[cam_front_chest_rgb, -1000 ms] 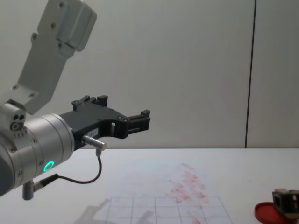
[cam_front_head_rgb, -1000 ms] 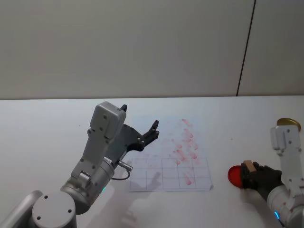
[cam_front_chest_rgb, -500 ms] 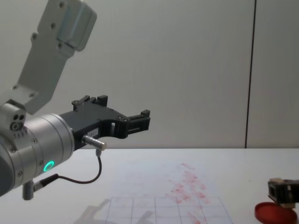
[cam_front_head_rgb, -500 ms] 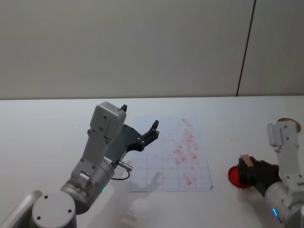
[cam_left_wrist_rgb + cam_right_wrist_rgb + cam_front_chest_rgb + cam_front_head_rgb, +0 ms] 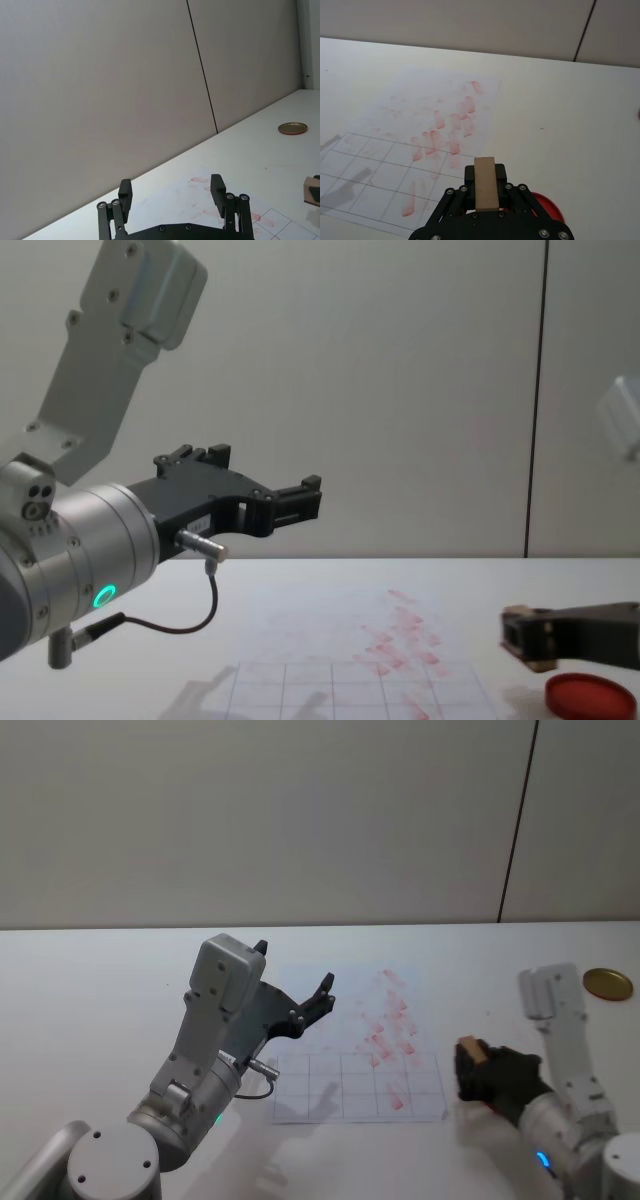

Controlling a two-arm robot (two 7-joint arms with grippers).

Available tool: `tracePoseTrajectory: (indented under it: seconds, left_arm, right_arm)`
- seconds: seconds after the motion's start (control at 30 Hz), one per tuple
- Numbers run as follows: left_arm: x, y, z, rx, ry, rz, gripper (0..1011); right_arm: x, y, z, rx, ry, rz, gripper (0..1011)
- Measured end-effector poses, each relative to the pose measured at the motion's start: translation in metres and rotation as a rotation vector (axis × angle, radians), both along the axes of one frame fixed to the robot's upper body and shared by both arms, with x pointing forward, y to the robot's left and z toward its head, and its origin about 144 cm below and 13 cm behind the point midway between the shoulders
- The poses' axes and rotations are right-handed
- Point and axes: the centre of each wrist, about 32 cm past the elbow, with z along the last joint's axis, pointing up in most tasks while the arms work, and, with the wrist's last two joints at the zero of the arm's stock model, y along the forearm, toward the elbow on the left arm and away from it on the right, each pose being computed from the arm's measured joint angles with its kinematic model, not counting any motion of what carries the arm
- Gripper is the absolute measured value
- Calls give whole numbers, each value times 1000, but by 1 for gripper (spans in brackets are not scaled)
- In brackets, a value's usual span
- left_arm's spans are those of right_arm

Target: Use the one hand to pick up the stamp and affix it onto the A4 paper.

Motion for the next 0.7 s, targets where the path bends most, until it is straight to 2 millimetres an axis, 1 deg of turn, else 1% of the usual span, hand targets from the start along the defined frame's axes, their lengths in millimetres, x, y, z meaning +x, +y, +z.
tracePoseTrajectory:
  seconds: [0.37,0.7]
  left_arm:
    - [0,0,0,0,0,0,993]
    - [0,0,0,0,0,0,993]
  right_arm:
    - [12,23,-6,12,25,90,219]
    - [22,35,-14,0,81,111,219]
